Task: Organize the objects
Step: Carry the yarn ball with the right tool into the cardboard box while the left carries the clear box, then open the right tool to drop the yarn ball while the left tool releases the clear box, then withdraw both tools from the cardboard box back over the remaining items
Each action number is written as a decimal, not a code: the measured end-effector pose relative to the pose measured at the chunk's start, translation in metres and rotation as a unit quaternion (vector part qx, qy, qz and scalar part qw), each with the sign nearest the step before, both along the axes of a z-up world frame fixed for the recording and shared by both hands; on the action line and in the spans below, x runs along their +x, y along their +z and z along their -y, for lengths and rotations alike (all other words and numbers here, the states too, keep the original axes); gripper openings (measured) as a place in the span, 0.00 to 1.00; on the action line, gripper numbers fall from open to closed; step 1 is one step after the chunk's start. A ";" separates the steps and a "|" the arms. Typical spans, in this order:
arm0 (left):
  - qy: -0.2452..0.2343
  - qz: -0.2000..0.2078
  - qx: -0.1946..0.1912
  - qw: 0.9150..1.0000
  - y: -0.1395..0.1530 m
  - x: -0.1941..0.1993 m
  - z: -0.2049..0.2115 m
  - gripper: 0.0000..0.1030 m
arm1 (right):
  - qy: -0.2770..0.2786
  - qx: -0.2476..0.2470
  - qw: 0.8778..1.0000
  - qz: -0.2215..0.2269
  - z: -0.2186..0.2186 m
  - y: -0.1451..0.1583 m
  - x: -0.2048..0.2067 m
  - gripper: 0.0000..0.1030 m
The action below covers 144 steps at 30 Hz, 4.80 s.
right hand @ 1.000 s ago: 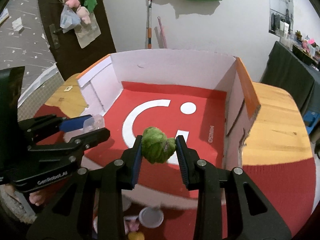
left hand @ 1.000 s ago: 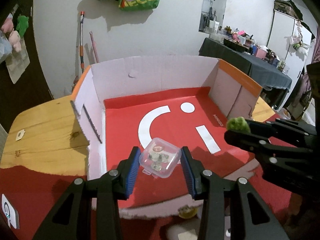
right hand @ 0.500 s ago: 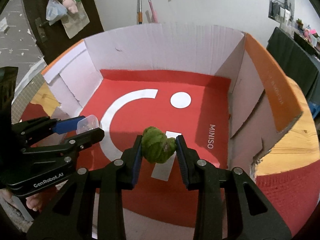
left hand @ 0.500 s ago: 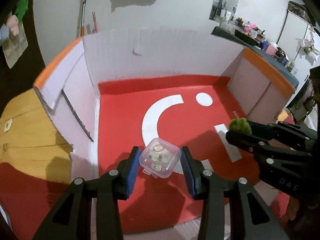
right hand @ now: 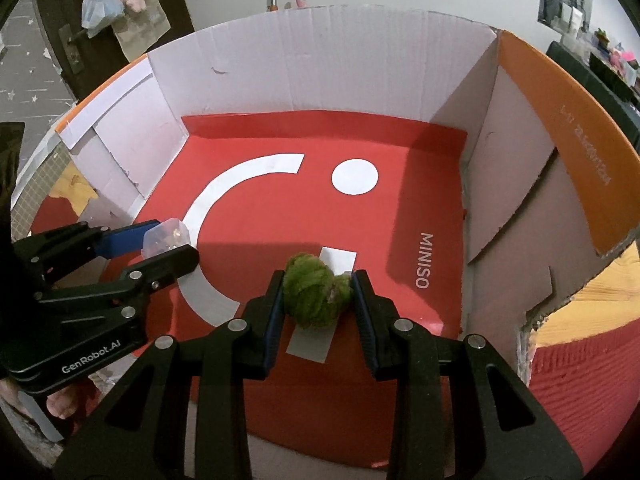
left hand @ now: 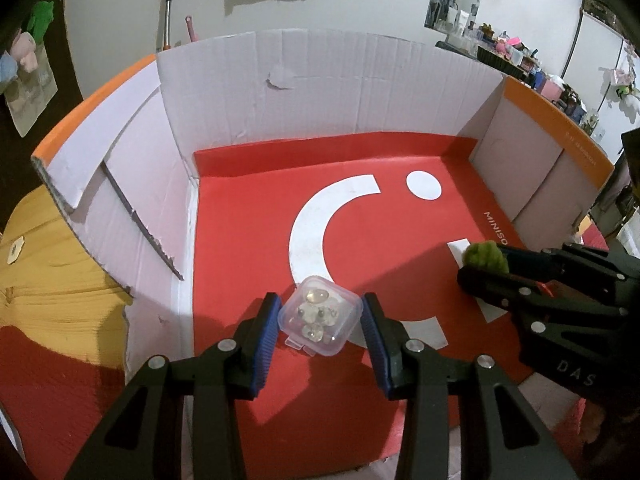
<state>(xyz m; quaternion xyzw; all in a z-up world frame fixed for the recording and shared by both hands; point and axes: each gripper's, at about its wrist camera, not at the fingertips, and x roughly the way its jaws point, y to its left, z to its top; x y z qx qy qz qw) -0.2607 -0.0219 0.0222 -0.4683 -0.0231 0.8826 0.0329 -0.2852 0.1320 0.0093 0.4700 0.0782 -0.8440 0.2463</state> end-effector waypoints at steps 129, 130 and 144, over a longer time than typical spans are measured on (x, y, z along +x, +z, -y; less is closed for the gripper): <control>0.016 -0.079 -0.033 0.996 0.019 0.206 -0.047 1.00 | -0.008 -0.037 0.997 -0.072 -0.069 0.016 0.198 0.98; 0.016 -0.078 -0.032 0.996 0.018 0.208 -0.048 1.00 | -0.008 -0.037 0.997 -0.072 -0.070 0.015 0.198 0.98; -0.015 -0.066 -0.012 0.998 0.006 0.219 -0.074 1.00 | -0.044 -0.028 0.997 -0.062 -0.101 0.009 0.199 0.98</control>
